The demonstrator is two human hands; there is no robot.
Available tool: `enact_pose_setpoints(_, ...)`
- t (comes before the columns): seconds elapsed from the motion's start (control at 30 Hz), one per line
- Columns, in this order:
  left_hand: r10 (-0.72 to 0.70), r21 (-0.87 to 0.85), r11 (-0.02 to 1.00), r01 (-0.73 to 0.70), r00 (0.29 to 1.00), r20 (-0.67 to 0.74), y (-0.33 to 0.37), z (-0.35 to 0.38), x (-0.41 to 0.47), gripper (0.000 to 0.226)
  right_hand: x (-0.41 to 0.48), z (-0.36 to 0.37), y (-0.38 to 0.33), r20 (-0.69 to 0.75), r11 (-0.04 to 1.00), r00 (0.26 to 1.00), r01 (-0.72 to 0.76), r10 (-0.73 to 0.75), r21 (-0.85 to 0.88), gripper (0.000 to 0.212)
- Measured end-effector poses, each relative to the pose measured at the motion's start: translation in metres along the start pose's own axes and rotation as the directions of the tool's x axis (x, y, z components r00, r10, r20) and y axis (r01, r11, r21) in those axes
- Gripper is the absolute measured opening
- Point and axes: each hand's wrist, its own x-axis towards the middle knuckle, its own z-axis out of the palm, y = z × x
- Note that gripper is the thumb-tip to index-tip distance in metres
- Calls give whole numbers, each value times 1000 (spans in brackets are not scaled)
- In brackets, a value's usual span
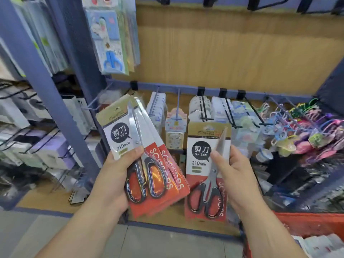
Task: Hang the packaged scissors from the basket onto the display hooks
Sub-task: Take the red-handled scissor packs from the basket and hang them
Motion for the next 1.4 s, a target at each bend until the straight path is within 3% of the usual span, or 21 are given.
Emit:
enact_pose_setpoints(0.23, 232, 0, 973, -232, 973, -16, 39, 34, 45, 48, 77, 26, -44, 148, 988, 979, 147, -139, -46, 20)
enact_pose_setpoints(0.47, 290, -94, 949, -300, 951, -103, 64, 33, 77, 71, 145, 67, -86, 299, 953, 912, 301, -281, -23, 13)
enact_pose_setpoints(0.67, 375, -106, 916, -387, 919, -121, 86, 30, 94, 39, 177, 100, -133, 327, 883, 836, 468, -440, -8, 12)
enact_pose_setpoints(0.77, 400, -83, 909, -408, 912, -91, 97, 29, 102, 36, 186, 116, -149, 305, 860, 821, 510, -482, -14, 13)
enact_pose_setpoints(1.0, 393, -87, 914, -396, 918, -57, 114, 25, 118, 34, 202, 140, -153, 222, 874, 854, 486, -471, -15, 13)
enact_pose_setpoints(1.4, 430, -66, 900, -431, 903, -30, 120, 18, 123, 47, 279, 162, -145, 62, 950, 958, 286, -280, -127, 10)
